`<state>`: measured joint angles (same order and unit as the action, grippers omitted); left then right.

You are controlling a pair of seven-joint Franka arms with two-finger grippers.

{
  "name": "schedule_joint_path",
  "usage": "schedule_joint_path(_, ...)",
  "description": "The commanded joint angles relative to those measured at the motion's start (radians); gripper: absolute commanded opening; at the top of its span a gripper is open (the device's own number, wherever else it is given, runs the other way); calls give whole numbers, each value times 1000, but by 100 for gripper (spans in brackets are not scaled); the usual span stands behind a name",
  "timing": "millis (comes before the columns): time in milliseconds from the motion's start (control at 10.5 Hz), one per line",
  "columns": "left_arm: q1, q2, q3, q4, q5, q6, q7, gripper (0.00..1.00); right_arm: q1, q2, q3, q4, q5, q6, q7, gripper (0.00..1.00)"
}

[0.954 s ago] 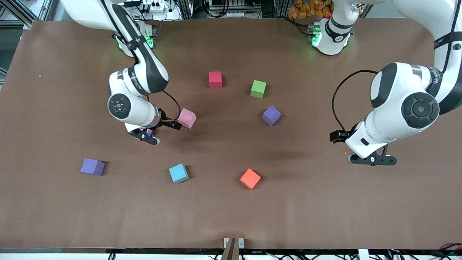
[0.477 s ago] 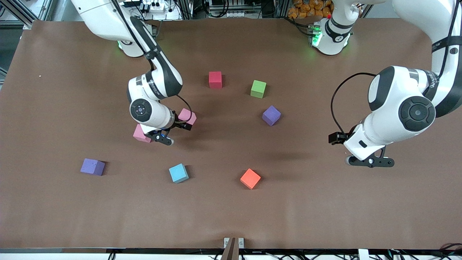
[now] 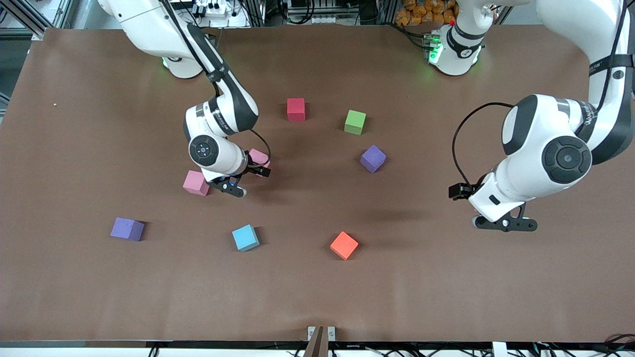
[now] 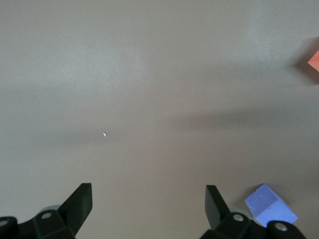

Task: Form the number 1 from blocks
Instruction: 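Lower the right gripper onto the pink cube and close it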

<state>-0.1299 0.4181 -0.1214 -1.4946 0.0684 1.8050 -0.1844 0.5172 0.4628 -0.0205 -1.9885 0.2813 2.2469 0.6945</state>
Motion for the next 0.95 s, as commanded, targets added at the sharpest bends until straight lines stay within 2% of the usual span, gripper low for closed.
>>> schedule_joint_path(0,-5,5,2,13,-2,4,-20,100,29,-4,-9,-38,21,16,-9,99)
schedule_joint_path(95,-5,7,2,11,-2,5,-20,100,32,-1,-9,-46,21,17,-9,95)
schedule_joint_path(191,-5,7,2,11,-2,7,-20,100,41,2,-10,-46,21,26,-9,82)
schedule_joint_path(286,-7,13,2,10,-2,10,-20,100,46,2,-9,-46,22,28,-6,62)
schedule_joint_path(381,-8,14,2,10,-2,11,-21,100,46,0,-9,-44,22,28,2,52)
schedule_joint_path(477,-17,19,2,10,-2,11,-39,100,47,-1,-9,-44,22,28,6,46)
schedule_joint_path(763,-33,33,0,-2,-2,11,-62,100,73,-58,-10,-46,18,14,3,48)
schedule_joint_path(858,-46,33,2,-7,-2,11,-81,100,124,-88,-12,-46,10,13,3,48)
